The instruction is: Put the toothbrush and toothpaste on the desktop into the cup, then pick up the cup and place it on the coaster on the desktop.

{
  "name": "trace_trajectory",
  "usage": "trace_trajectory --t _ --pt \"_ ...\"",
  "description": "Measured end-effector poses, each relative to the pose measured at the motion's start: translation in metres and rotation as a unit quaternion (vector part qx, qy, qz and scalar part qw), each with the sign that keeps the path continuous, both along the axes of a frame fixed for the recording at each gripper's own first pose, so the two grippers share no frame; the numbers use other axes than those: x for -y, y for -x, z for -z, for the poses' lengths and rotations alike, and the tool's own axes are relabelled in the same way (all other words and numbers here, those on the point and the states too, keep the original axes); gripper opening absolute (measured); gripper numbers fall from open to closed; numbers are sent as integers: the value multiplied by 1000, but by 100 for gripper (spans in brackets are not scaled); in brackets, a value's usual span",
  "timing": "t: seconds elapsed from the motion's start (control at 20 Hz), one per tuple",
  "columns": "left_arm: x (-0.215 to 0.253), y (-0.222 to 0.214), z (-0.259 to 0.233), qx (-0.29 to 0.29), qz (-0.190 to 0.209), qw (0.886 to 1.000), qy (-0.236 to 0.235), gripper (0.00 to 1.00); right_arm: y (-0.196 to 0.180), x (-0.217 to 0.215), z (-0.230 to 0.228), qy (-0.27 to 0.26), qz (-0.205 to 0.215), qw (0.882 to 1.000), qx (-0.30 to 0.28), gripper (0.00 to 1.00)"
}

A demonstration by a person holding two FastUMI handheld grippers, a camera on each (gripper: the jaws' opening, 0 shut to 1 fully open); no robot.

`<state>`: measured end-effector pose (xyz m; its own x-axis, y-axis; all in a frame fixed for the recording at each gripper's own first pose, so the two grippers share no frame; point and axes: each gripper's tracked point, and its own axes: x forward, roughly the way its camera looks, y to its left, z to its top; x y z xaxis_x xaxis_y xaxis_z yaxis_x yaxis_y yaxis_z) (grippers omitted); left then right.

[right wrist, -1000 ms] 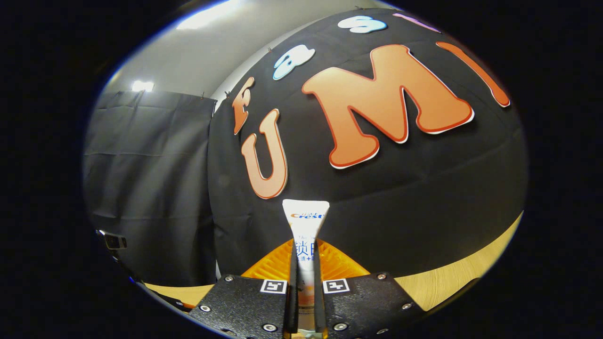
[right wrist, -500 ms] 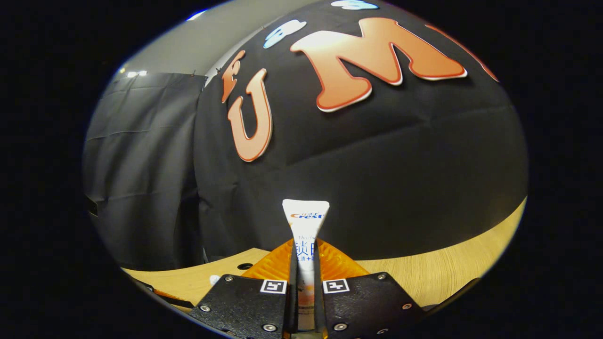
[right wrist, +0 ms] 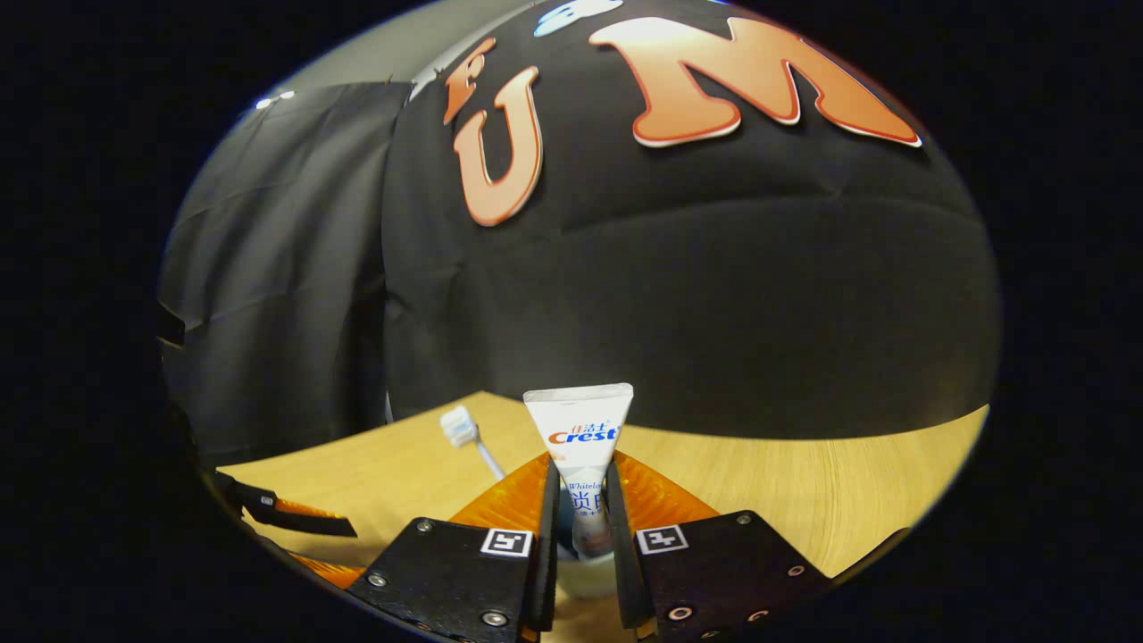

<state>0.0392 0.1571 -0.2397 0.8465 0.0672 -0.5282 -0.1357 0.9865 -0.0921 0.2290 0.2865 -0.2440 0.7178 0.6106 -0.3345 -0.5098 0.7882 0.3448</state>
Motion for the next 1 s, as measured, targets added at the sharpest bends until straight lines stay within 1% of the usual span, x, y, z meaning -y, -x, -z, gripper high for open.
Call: trace_trajectory --t 0.05,0.2,0.3,0.4,0.45,0.5,0.55,0.6,0.65,0.75,0.85,1.0 --pt "2 0 -6 3 -2 1000 2 98 8 4 3 10 -5 1000 0 33" --pt "6 1 -11 4 -3 1000 6 98 21 25 -11 9 -2 1000 -1 35" --pt "16 3 -15 0 -7 1000 6 98 29 38 -21 13 0 1000 3 41" --pt "19 -1 -24 2 -12 1000 -2 98 35 56 -41 12 10 1000 21 48" --pt "22 -5 -29 9 -17 1000 -2 98 38 66 -50 7 16 999 28 54" --pt "26 -12 -36 20 -20 1000 6 98 42 75 -56 1 25 999 34 57" --pt "34 -16 -37 22 -19 1000 10 97 48 84 -59 -1 31 999 38 67" --pt "40 -21 -38 21 -16 1000 9 97 53 93 -59 0 39 998 41 71" --pt "46 -26 -38 18 -14 1000 6 97 58 103 -61 4 44 998 45 80" --pt "55 -42 -43 17 -7 1000 3 97 68 127 -68 11 57 997 56 84" --pt "66 -59 -48 9 2 1000 4 98 75 150 -80 17 68 995 71 86" --pt "77 -81 -48 -21 14 1000 15 97 87 186 -100 27 80 992 99 86"
